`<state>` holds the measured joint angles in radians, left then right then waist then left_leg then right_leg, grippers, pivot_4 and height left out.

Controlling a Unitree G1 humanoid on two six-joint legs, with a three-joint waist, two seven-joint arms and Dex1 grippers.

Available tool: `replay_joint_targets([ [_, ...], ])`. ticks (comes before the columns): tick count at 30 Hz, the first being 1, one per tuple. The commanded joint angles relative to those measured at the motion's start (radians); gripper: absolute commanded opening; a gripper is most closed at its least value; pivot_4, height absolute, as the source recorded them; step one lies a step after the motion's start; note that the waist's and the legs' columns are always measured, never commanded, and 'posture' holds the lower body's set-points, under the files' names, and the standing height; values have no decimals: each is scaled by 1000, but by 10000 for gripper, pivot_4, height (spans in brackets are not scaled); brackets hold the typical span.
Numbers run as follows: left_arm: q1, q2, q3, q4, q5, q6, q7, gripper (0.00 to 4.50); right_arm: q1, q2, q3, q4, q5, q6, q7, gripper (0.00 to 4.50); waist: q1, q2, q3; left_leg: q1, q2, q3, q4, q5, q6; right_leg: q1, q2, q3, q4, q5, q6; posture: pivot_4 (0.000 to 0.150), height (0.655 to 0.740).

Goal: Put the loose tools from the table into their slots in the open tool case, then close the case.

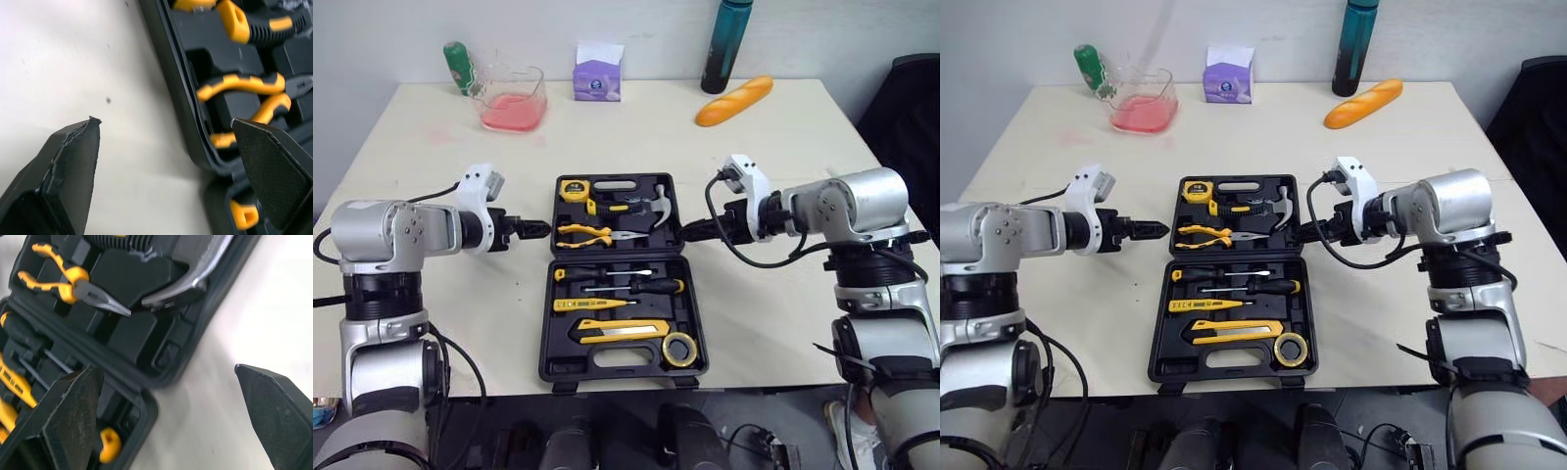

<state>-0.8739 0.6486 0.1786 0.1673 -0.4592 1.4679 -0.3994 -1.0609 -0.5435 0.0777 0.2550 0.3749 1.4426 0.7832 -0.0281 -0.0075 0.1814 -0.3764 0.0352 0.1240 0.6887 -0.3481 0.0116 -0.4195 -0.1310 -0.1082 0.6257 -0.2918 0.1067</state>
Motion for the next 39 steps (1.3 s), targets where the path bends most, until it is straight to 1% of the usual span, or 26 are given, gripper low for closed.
replay_joint_targets([
  [1, -33, -7, -11, 28, 16, -31, -3, 45000, -34, 23, -14, 18, -5, -18, -48, 44557, 0, 0, 0, 0, 0, 0, 0, 0, 0, 0, 0, 0, 0, 0, 0, 1500, 7400],
  [9, -53, -22, -71, 104, 48, -81, -11, 45000, -45, 59, -22, 48, 0, -46, -108, 44557, -1, 0, 0, 0, 0, 1, 0, 0, 0, -1, 0, 0, 0, 0, 0, 1500, 7400],
  [15, -62, -48, -84, 145, 78, -127, 1, 45000, -47, 78, -8, 58, -9, -75, -142, 44557, -3, 0, 0, 0, 0, 1, -1, 1, -1, -1, 0, 0, 1, 0, 0, 1500, 7400],
  [22, -62, -48, -110, 152, 101, -136, -7, 45000, -43, 79, -4, 67, -21, -86, -169, 44557, -2, 0, 0, 0, -1, 2, -1, 1, -1, -3, 0, 2, 2, 0, 0, 1500, 7400],
  [25, -65, -65, -96, 159, 110, -157, 7, 45000, -52, 99, -16, 105, -38, -91, -205, 44557, -2, 0, 0, 0, -1, 3, -1, 1, 0, -3, 0, 2, 2, 0, 0, 1500, 7400],
  [32, -60, -74, -111, 151, 121, -164, -1, 45000, -50, 111, 21, 146, -60, -118, -215, 44557, -1, 0, 0, 0, -1, 3, -1, 2, 0, -4, 0, 2, 2, 0, 0, 1500, 7400],
  [36, -59, -76, -116, 152, 128, -168, -3, 45000, -53, 133, 11, 190, -70, -132, -234, 44557, -2, 0, 0, 0, -1, 3, -1, 2, 0, -4, -1, 2, 3, 0, 0, 1500, 7400],
  [38, -55, -78, -118, 148, 127, -167, -6, 45000, -54, 139, 5, 207, -71, -122, -242, 39549, -2, 0, 0, 0, -1, 3, -2, 3, 0, -4, -1, 2, 3, 0, 0, 1500, 7400],
  [39, -54, -79, -119, 147, 127, -166, -8, 45000, -55, 141, 3, 214, -72, -117, -245, 36145, -2, 0, 0, 0, -1, 3, -2, 3, 0, -4, -1, 2, 3, 0, 0, 1500, 7400],
])
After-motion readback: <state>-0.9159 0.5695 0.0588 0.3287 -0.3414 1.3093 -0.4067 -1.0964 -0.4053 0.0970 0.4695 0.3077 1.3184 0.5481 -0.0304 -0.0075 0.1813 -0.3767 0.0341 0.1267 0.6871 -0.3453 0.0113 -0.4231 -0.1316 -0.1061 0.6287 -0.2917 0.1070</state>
